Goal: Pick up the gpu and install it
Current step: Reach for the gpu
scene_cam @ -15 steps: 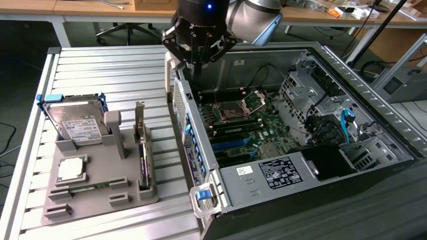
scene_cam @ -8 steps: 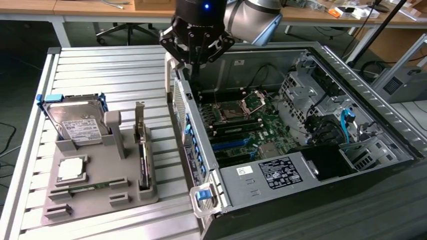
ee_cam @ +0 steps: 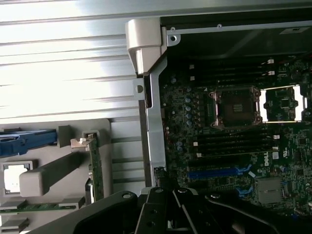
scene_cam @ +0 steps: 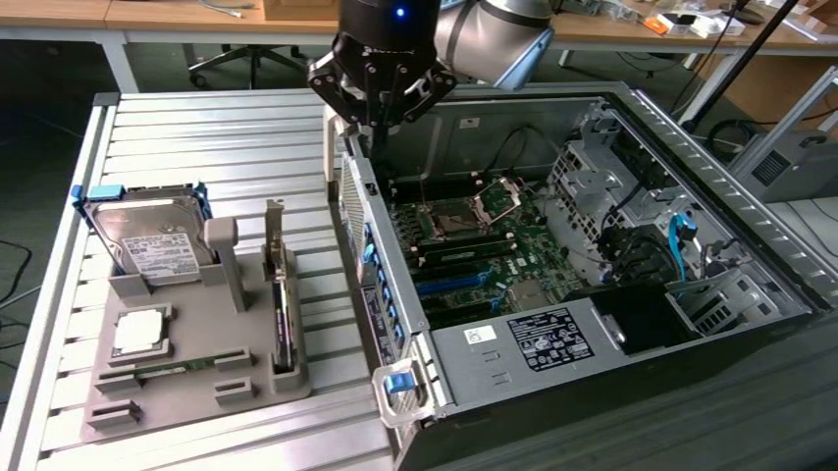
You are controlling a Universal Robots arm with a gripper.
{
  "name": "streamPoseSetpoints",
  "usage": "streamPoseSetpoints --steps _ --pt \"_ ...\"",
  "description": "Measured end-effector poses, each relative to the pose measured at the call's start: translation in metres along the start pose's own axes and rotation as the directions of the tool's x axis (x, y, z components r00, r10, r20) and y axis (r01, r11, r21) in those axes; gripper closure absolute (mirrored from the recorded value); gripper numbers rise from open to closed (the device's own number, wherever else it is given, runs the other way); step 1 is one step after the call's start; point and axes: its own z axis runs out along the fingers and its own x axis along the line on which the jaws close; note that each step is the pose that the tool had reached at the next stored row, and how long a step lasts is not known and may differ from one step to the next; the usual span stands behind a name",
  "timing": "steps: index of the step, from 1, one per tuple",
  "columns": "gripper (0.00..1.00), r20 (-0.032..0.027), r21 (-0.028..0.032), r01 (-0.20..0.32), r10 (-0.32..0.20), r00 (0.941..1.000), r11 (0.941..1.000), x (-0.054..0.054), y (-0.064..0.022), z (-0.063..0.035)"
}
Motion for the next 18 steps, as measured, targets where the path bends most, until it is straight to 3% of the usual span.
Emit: streamPoseSetpoints --steps 18 --pt "0.89 -0.0001 0.0 0.0 0.0 1.0 1.0 0.013 -0.001 -0.0004"
